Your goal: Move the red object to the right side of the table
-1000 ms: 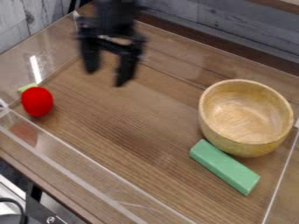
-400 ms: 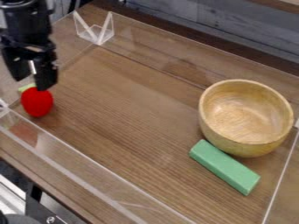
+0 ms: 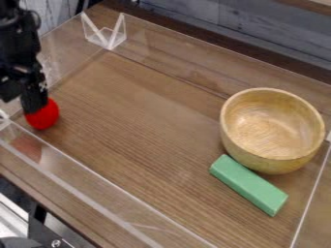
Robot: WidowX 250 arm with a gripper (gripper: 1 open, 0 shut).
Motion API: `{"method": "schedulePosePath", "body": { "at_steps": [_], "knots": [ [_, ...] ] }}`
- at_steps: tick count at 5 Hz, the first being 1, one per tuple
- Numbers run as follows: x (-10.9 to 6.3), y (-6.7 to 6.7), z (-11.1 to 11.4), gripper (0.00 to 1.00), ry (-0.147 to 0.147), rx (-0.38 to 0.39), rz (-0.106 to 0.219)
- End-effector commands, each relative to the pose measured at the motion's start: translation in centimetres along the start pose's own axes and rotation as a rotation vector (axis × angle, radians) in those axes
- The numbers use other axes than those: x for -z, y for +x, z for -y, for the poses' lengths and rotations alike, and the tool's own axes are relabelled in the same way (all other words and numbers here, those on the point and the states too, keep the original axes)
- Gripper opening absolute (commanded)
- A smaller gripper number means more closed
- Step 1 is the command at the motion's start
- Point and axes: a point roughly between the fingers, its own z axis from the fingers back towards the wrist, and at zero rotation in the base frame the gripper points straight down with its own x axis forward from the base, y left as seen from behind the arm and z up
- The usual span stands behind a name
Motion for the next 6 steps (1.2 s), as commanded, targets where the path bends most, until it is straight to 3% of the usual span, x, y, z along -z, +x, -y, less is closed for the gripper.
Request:
{"method": "schedulePosePath", "body": {
  "at_steps": [1, 3, 4, 5, 6],
  "knots": [
    [1.4, 0.4, -0.9, 1.0, 0.005, -0.015, 0.016],
    [4.4, 1.5, -1.6, 1.0, -0.007, -0.048, 0.014],
    [4.3, 2.4, -2.2, 0.0, -0.019, -0.086, 0.015],
    [4.3, 3.2, -2.8, 0.0, -0.032, -0.124, 0.019],
    [4.1, 3.7, -2.8, 1.0, -0.044, -0.21, 0.016]
  ]
}}
